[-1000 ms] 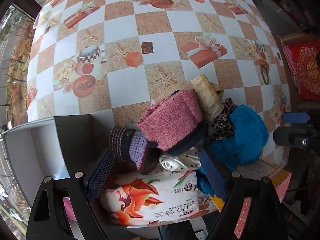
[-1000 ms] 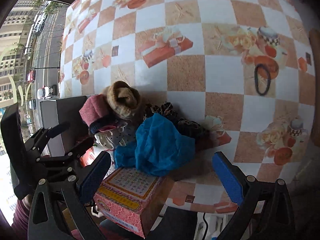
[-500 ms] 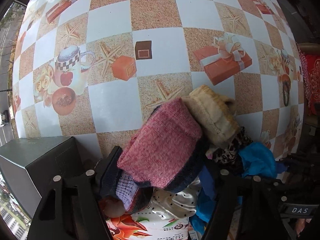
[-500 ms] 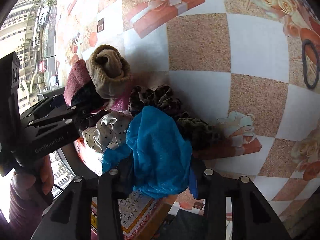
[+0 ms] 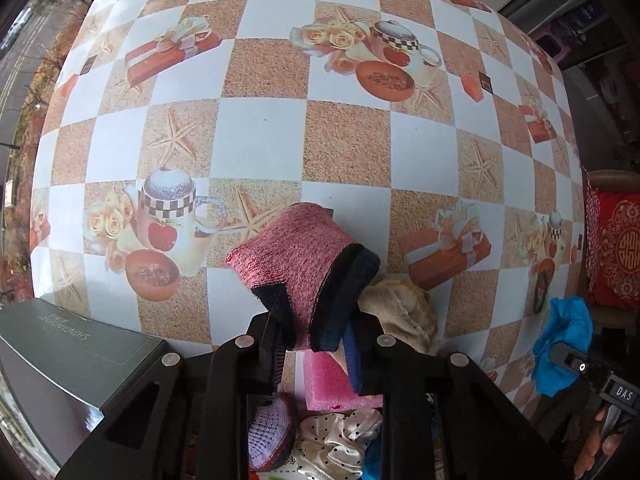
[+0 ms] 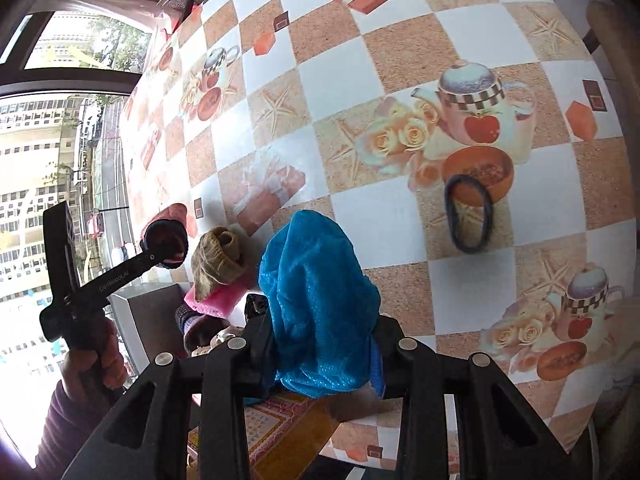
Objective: Organize soft objects
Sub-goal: 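Grasp the pink knit sock with the left tool while the right tool grasps the blue cloth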
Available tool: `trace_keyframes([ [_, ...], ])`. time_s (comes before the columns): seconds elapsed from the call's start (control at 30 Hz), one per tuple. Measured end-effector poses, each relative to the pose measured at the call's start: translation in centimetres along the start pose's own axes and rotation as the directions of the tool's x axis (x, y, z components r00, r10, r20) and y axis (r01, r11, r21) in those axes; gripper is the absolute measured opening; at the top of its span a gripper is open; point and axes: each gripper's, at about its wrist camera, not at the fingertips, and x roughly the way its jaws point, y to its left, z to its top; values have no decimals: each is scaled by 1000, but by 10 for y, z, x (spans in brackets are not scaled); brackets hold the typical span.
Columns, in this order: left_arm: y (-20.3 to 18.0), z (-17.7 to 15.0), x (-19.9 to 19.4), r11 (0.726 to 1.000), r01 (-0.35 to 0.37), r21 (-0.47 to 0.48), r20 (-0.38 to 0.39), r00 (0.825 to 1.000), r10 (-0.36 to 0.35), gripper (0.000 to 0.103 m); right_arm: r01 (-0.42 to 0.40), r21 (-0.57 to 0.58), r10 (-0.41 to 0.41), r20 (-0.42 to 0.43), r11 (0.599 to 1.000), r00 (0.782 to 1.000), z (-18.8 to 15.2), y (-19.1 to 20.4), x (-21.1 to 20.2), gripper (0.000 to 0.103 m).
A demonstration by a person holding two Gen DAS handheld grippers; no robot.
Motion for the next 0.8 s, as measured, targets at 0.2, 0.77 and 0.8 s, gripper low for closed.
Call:
trace_keyframes([
  [0.2, 21, 12, -16, 995, 2, -102, 59, 998, 4, 68, -30, 25, 30, 10, 999, 1000, -6, -9, 3, 37],
  [0.77, 29, 47, 42, 979, -33, -199, -54, 998, 23, 59, 35, -46, -32, 60, 998, 998, -19, 8, -2, 37],
  [0.8, 21, 46, 43, 982, -18, -190, -45, 999, 10, 44, 40, -51, -36, 61, 998, 997, -20, 10, -2, 37],
])
